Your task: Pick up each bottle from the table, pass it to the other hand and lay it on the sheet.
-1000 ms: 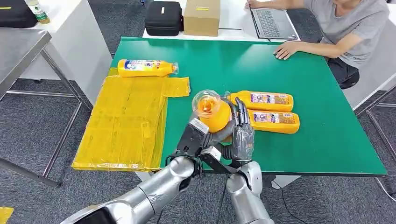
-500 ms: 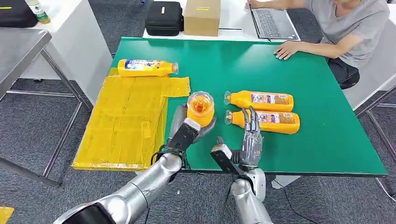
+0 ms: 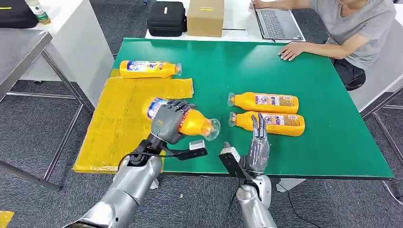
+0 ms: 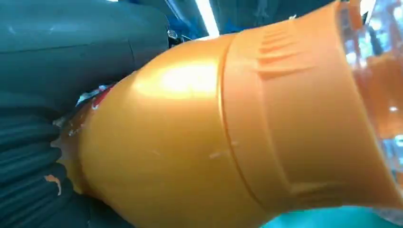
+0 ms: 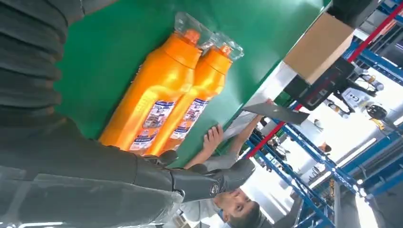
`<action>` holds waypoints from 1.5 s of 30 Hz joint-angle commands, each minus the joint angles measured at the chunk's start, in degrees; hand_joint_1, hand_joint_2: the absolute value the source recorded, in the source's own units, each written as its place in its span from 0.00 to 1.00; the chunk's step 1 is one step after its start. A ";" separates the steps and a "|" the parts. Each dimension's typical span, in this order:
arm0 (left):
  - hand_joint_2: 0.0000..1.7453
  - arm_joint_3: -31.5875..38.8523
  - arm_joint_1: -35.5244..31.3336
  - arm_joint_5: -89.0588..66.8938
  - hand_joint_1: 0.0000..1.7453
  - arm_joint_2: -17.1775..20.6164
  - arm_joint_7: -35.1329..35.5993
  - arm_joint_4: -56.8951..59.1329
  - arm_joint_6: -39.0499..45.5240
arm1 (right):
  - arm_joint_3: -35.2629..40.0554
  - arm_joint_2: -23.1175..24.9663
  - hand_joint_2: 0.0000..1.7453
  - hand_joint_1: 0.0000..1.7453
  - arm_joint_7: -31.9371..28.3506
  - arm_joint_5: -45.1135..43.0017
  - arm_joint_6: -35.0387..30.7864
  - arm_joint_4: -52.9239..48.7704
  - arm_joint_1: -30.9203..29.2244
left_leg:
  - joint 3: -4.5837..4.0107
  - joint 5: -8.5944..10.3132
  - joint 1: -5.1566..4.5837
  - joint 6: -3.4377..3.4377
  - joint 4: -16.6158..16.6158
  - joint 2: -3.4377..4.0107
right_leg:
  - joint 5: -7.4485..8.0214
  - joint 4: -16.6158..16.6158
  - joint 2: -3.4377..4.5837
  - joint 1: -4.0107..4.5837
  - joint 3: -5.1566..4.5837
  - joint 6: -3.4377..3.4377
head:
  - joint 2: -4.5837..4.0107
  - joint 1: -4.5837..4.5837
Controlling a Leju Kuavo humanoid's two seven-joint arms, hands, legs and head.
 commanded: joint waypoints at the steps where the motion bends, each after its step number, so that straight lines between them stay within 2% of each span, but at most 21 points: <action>1: 1.00 -12.75 -1.54 -5.29 1.00 8.20 19.65 -4.37 -0.11 | -1.42 -0.90 1.00 0.00 0.02 -0.26 -0.11 3.24 -1.20 | 0.26 -0.08 0.00 -0.11 -0.06 0.08 | -0.07 -0.03 0.08 0.00 0.21 -0.09 | 0.00 0.00; 3: 1.00 -18.84 -3.80 -5.29 1.00 9.85 26.82 -0.65 -0.11 | -1.55 -0.90 1.00 0.00 0.02 -0.37 -0.11 3.01 -0.87 | 0.21 -0.05 0.01 -0.10 -0.06 -0.03 | -0.06 -0.02 -0.01 0.01 0.20 -0.09 | 0.00 0.00; 7: 1.00 -20.52 -4.72 -5.29 1.00 10.41 29.52 1.21 -0.11 | -1.71 -0.90 1.00 0.00 0.02 -0.38 -0.11 2.89 -0.67 | 0.27 -0.05 0.02 -0.13 -0.06 -0.11 | -0.09 -0.02 -0.09 0.03 0.26 -0.12 | 0.00 0.00; 9: 1.00 -23.62 -7.64 -4.99 1.00 10.77 34.92 7.92 -0.11 | -1.16 -0.90 1.00 0.00 0.02 -1.20 -0.11 3.01 -0.57 | 0.16 0.00 0.01 -0.11 -0.05 -0.11 | -0.04 -0.03 -0.11 0.01 0.17 -0.06 | 0.00 0.00; 12: 1.00 -23.24 -11.44 -4.13 1.00 9.76 36.56 18.83 -0.27 | -0.50 -0.90 1.00 0.00 0.02 -1.80 -0.11 3.62 -0.89 | 0.30 -0.04 0.01 -0.14 -0.06 -0.08 | -0.08 -0.03 -0.05 0.01 0.30 -0.09 | 0.00 0.00; 16: 1.00 -23.24 -11.44 -4.13 1.00 9.76 36.56 18.83 -0.27 | -0.50 -0.90 1.00 0.00 0.02 -1.80 -0.11 3.62 -0.89 | 0.18 -0.01 0.01 -0.12 -0.04 -0.04 | -0.03 -0.02 -0.02 0.01 0.17 -0.07 | 0.00 0.00; 19: 1.00 -22.40 -14.58 -4.85 1.00 8.96 38.25 28.45 -4.69 | -0.08 -1.06 1.00 0.00 0.02 -2.74 -0.11 4.50 -1.30 | 0.26 -0.07 0.03 -0.15 -0.02 0.00 | -0.07 -0.01 0.02 0.03 0.25 -0.10 | 0.00 0.00; 26: 1.00 -20.63 -14.35 -2.90 1.00 8.80 36.79 30.74 -6.78 | 0.14 -1.41 1.00 0.00 0.02 -3.51 -0.11 5.09 -1.36 | 0.28 -0.07 0.05 -0.16 -0.02 0.00 | -0.09 0.00 0.02 0.05 0.27 -0.10 | 0.00 -0.02; 30: 1.00 -22.89 -15.45 -5.19 1.00 10.14 42.43 34.04 -16.75 | 2.54 -1.67 1.00 0.00 0.02 -5.37 -0.11 6.87 -2.15 | 0.30 -0.09 0.04 -0.15 -0.02 0.08 | -0.07 0.00 0.09 0.03 0.27 -0.10 | 0.00 0.00; 31: 1.00 -21.78 -15.29 -4.05 1.00 10.56 41.83 33.71 -18.17 | 2.97 -1.67 1.00 0.00 0.02 -5.76 -0.11 6.81 -2.11 | 0.21 -0.05 0.03 -0.13 -0.02 0.12 | -0.02 -0.01 0.13 0.03 0.18 -0.07 | 0.00 0.00; 37: 1.00 -20.43 -14.86 -3.70 1.00 12.22 43.70 33.89 -19.40 | 4.31 -1.90 1.00 0.00 0.02 -7.16 -0.11 7.31 -2.39 | 0.25 -0.02 0.02 -0.15 -0.05 0.01 | -0.04 -0.01 0.03 0.02 0.22 -0.09 | 0.00 0.04; 41: 1.00 -20.07 -14.65 -3.57 1.00 12.75 42.47 33.63 -17.42 | 4.48 -2.03 1.00 0.00 0.02 -7.57 -0.11 7.14 -2.12 | 0.59 -0.13 0.03 -0.26 -0.11 0.31 | -0.07 0.02 0.34 0.02 0.45 -0.18 | 0.00 0.02; 45: 1.00 -19.20 -14.23 -2.71 1.00 12.36 41.64 33.69 -16.37 | 4.27 -1.90 1.00 0.00 0.02 -7.39 -0.11 6.80 -1.81 | 0.27 0.02 0.05 -0.22 -0.06 0.12 | 0.02 0.03 0.15 0.05 0.18 -0.12 | 0.00 0.00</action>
